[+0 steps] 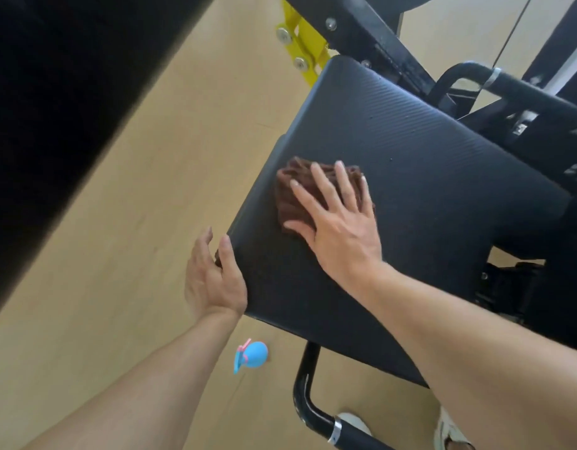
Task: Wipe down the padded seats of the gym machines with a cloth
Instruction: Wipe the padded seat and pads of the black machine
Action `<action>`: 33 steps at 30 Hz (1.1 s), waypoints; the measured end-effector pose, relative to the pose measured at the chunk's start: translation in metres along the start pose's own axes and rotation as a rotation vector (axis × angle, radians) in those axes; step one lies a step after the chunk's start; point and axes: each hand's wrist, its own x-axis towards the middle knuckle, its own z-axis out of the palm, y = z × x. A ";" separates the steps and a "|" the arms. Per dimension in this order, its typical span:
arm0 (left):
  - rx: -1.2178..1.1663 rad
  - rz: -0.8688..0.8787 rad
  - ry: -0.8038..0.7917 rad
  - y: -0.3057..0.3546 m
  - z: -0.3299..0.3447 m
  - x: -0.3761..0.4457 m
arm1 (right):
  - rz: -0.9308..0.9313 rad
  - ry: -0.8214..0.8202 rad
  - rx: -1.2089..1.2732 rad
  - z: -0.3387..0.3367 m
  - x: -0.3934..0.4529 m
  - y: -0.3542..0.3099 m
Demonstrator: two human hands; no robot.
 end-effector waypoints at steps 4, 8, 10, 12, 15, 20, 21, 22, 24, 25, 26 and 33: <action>-0.020 0.066 0.016 -0.003 0.003 0.002 | 0.302 -0.026 0.134 -0.008 0.063 -0.020; -0.080 0.089 0.021 -0.006 0.002 0.003 | -0.076 0.005 0.136 -0.003 -0.006 -0.050; -0.128 0.093 0.009 -0.006 0.000 0.003 | -0.199 -0.048 0.154 0.006 -0.061 -0.060; -0.151 0.095 -0.014 -0.006 -0.002 0.003 | -0.240 -0.077 0.157 0.017 -0.102 -0.062; -0.117 0.100 -0.015 -0.004 -0.003 0.002 | -0.325 -0.074 0.087 0.026 -0.121 -0.050; 0.107 0.158 0.028 -0.001 -0.002 0.000 | -0.247 0.051 0.049 0.013 -0.080 -0.018; 0.127 0.167 0.030 -0.001 -0.002 0.000 | -0.111 0.107 0.054 0.006 -0.061 -0.006; 0.138 0.170 0.029 -0.002 -0.001 0.000 | 0.037 0.145 0.071 -0.004 -0.039 0.009; 0.145 0.173 0.029 -0.004 0.000 0.001 | 0.260 0.073 0.132 -0.029 0.003 0.039; 0.143 0.174 0.032 -0.004 0.000 0.001 | 0.315 0.022 0.176 -0.039 0.017 0.048; 0.137 0.175 0.040 -0.003 0.001 0.000 | 0.360 -0.009 0.218 -0.046 0.024 0.053; 0.119 0.152 0.065 -0.001 -0.001 -0.004 | 0.470 0.005 0.329 -0.049 -0.030 0.041</action>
